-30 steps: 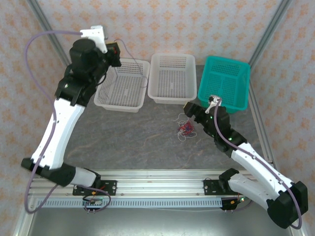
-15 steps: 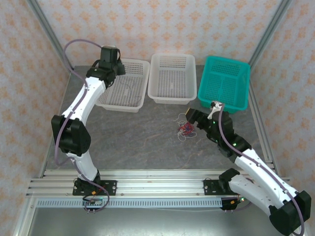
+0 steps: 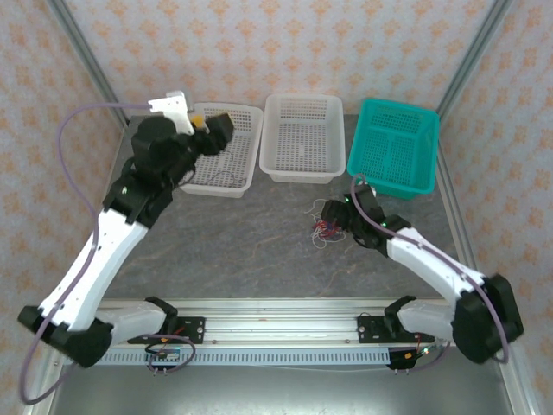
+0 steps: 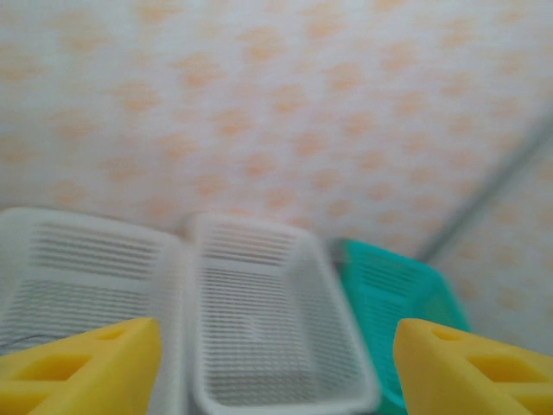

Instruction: Untangle the cables

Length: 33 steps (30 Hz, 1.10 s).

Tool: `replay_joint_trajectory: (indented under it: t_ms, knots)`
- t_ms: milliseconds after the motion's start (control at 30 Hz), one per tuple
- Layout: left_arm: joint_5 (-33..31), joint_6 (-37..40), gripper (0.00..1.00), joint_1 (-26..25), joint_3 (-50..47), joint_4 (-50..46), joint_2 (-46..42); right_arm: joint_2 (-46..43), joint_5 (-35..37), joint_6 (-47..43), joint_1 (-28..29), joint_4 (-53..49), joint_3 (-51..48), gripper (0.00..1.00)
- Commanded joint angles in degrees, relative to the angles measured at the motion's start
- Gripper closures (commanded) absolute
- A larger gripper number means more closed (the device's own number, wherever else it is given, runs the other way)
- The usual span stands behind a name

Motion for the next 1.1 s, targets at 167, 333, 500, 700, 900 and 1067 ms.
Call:
replay_joint_trajectory:
  t_ms: [167,333,500,700,900,1067]
  knots:
    - [-1.3,-4.6,0.28,-14.4,-16.8,0.7,-2.7,16.9,-10.0,-2.8,-0.3,2.6,5.9,0.12]
    - [-2.0,-10.8,0.29,-17.1,-24.5,4.6,-1.6,20.8,-11.3,-5.8,-0.3,6.1,4.4,0.54]
    - [-5.1,-12.8,0.32,-17.2,-28.4,3.2,-1.2,15.7,-19.3,-12.5,0.2,11.9,-0.6,0.92]
    - [-4.7,-4.4,0.33,-16.2,-30.4,-2.8,-2.8,6.7,-25.7,-28.5,7.0,12.8,-3.4,1.00]
    - [7.3,7.8,0.32,-12.1,-33.8,-2.2,-7.4,6.5,-24.6,-46.7,13.8,4.1,0.1,1.00]
    - [8.9,5.6,0.32,-9.9,-35.2,-2.5,-6.2,6.8,-20.6,-57.4,16.9,0.7,3.3,1.00]
